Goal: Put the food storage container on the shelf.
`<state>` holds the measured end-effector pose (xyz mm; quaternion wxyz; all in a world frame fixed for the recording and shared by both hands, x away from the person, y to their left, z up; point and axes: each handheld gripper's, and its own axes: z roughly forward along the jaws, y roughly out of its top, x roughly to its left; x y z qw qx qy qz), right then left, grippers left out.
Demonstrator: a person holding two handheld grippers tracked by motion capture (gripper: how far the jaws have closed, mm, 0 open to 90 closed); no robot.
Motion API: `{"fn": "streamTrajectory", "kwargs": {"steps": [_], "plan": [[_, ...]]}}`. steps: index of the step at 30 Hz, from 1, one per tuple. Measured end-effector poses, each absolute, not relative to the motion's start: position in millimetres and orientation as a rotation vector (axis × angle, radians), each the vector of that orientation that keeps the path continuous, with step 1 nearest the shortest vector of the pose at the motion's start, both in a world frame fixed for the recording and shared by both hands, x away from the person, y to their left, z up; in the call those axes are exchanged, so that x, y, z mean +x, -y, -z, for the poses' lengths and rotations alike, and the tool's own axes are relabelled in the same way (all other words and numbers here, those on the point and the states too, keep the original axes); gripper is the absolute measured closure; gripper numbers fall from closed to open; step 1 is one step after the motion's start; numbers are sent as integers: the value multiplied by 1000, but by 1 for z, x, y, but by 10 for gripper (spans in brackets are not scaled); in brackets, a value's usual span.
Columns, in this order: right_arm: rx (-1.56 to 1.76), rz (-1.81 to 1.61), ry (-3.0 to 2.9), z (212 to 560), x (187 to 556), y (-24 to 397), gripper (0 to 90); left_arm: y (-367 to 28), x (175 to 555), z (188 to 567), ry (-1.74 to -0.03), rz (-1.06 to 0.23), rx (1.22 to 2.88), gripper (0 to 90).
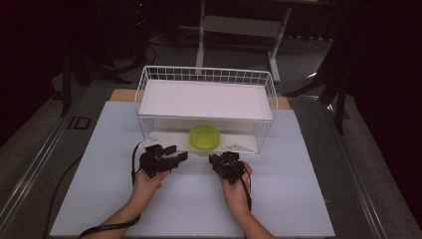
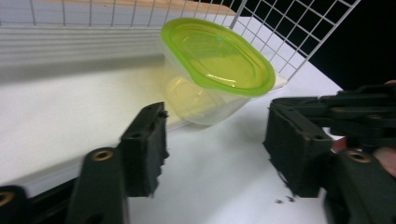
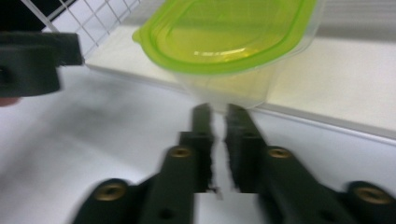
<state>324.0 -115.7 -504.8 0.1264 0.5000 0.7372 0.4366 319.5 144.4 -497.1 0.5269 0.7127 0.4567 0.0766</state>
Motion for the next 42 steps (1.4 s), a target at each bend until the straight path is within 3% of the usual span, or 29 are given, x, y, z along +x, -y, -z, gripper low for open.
{"fn": "streamTrajectory", "kwargs": {"steps": [3, 5, 9, 15, 26, 42], "plan": [[1446, -1247, -2173, 509, 326, 110, 894, -151, 312, 495, -1001, -152, 1682, 296], [1440, -1226, -2182, 511, 328, 107, 896, -153, 308, 494, -993, -161, 1689, 290], [1440, -1222, -2185, 511, 332, 102, 897, -154, 301, 494, -979, -220, 1702, 174], [1461, -1224, -2170, 510, 341, 97, 896, -153, 297, 497, -968, -255, 1695, 75], [1493, -1222, -2139, 511, 358, 89, 891, -152, 295, 504, -914, -199, 1703, 72], [1532, -1247, -2139, 506, 381, 79, 856, -147, 291, 500, -866, -242, 1721, 72]]}}
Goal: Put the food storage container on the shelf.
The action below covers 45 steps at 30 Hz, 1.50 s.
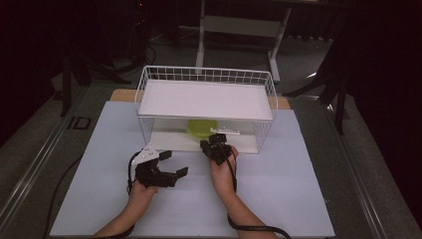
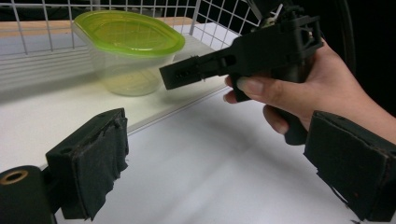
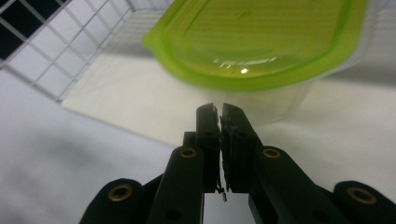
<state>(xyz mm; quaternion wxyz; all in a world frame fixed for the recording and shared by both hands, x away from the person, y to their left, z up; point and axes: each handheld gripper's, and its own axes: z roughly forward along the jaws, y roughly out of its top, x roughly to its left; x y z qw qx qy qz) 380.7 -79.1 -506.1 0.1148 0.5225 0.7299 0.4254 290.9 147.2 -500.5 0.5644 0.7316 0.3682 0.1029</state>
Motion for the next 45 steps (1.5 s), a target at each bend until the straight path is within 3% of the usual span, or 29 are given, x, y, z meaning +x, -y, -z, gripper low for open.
{"fn": "streamTrajectory", "kwargs": {"steps": [4, 14, 21, 45], "plan": [[1483, -1240, -2169, 507, 372, 80, 787, -147, 291, 501, -866, -239, 1718, 72], [1372, -1313, -2251, 500, 341, 88, 361, -135, 292, 498, -833, -187, 1700, 72], [1241, -1360, -2297, 501, 325, 97, 182, -129, 293, 490, -798, -178, 1719, 72], [1118, -1362, -2289, 484, 273, 150, 160, -149, 260, 484, -726, -180, 1798, 72]]}}
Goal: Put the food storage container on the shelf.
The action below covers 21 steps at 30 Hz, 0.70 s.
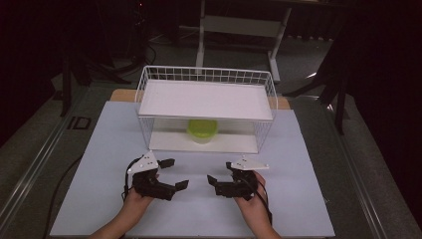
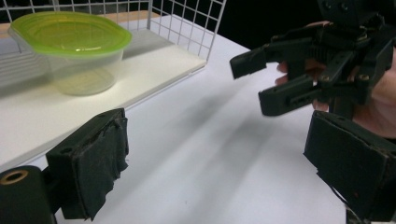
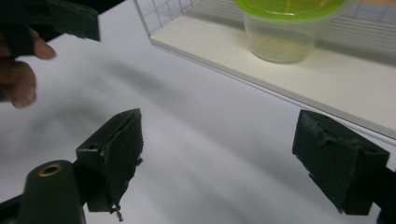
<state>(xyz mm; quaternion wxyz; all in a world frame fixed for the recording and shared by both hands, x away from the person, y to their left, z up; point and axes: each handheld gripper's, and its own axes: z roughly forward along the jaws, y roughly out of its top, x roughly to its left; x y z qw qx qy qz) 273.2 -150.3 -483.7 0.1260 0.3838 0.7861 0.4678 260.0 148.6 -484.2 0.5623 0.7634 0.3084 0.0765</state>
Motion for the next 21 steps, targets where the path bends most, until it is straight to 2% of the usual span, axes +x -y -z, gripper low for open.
{"fn": "streamTrajectory", "kwargs": {"steps": [21], "plan": [[1031, -1428, -2290, 471, 236, 187, 159, -199, 233, 482, -763, -202, 1779, 72]]}}
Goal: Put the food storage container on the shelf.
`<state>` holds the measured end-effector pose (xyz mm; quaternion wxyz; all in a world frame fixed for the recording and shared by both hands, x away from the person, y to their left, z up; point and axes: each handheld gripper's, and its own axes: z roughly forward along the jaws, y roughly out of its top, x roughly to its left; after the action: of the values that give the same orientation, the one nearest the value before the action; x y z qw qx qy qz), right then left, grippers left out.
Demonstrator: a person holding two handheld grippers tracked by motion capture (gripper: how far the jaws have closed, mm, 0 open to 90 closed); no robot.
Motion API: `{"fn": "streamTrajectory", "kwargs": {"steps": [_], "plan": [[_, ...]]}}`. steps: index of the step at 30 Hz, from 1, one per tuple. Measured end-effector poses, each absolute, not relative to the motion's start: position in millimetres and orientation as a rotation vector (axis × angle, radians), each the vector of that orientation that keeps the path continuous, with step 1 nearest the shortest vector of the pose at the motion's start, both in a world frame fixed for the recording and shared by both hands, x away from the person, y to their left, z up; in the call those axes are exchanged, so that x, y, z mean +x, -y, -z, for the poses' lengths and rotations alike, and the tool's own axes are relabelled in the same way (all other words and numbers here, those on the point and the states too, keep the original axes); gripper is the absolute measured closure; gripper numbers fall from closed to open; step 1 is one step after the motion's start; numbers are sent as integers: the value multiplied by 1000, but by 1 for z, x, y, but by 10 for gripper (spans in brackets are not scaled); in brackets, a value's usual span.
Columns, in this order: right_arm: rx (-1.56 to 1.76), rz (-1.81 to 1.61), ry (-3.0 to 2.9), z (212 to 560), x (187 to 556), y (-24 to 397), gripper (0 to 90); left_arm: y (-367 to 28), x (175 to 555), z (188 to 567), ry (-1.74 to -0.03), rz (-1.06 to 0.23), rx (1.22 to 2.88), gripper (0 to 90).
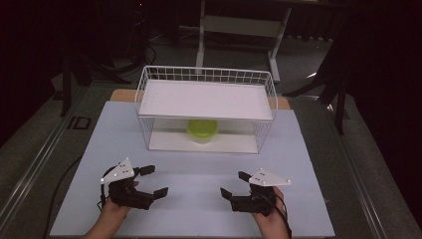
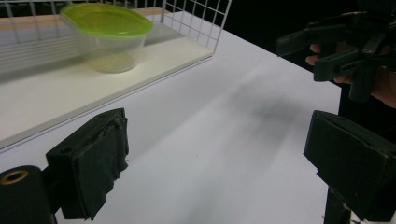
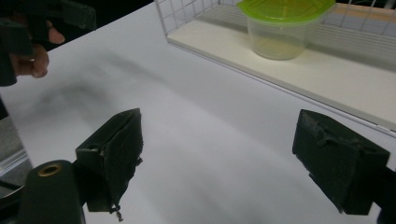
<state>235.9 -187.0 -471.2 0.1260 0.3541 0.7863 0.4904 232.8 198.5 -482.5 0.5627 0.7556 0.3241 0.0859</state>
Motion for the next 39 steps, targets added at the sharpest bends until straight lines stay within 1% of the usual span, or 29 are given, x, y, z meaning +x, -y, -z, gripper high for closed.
{"fn": "streamTrajectory", "kwargs": {"steps": [6, 12, 23, 32, 39], "plan": [[1029, -1426, -2303, 472, 229, 195, 159, -214, 227, 483, -797, -214, 1756, 72], [1037, -1406, -2303, 474, 225, 206, 159, -224, 222, 485, -806, -215, 1766, 72], [1025, -1386, -2288, 484, 229, 223, 159, -240, 218, 494, -819, -257, 1742, 72], [927, -1397, -2268, 488, 236, 225, 159, -243, 217, 496, -817, -279, 1727, 72], [920, -1372, -2283, 496, 238, 227, 160, -244, 217, 493, -821, -298, 1710, 72]]}}
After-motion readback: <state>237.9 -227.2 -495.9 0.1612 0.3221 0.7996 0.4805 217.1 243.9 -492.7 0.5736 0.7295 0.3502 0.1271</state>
